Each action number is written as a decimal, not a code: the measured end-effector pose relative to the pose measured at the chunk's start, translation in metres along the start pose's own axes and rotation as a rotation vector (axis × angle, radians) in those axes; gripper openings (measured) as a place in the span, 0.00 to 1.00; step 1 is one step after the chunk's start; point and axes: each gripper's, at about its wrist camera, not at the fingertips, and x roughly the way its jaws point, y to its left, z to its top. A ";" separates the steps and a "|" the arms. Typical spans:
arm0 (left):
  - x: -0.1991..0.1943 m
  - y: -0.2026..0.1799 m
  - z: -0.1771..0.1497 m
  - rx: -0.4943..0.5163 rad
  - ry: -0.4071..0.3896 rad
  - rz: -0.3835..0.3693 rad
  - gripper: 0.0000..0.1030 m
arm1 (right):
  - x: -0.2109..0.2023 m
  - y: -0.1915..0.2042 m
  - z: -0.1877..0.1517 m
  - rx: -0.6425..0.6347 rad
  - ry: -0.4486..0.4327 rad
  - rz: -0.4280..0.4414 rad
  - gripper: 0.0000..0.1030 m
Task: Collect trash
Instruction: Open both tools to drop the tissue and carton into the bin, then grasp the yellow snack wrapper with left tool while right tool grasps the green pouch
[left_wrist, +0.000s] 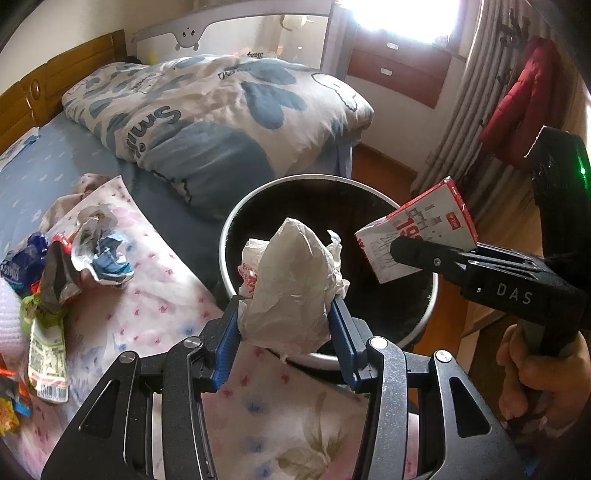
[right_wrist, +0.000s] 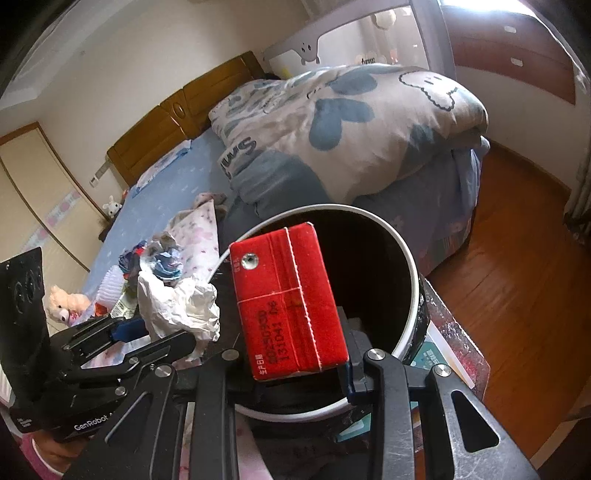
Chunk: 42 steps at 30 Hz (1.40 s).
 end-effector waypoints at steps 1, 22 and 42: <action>0.003 0.000 0.001 0.001 0.005 -0.002 0.44 | 0.002 -0.001 0.001 0.002 0.006 -0.003 0.30; -0.038 0.039 -0.058 -0.144 -0.032 0.050 0.76 | -0.012 0.016 -0.021 0.050 -0.053 -0.001 0.80; -0.114 0.128 -0.150 -0.391 -0.102 0.211 0.76 | 0.000 0.133 -0.066 -0.075 -0.059 0.124 0.88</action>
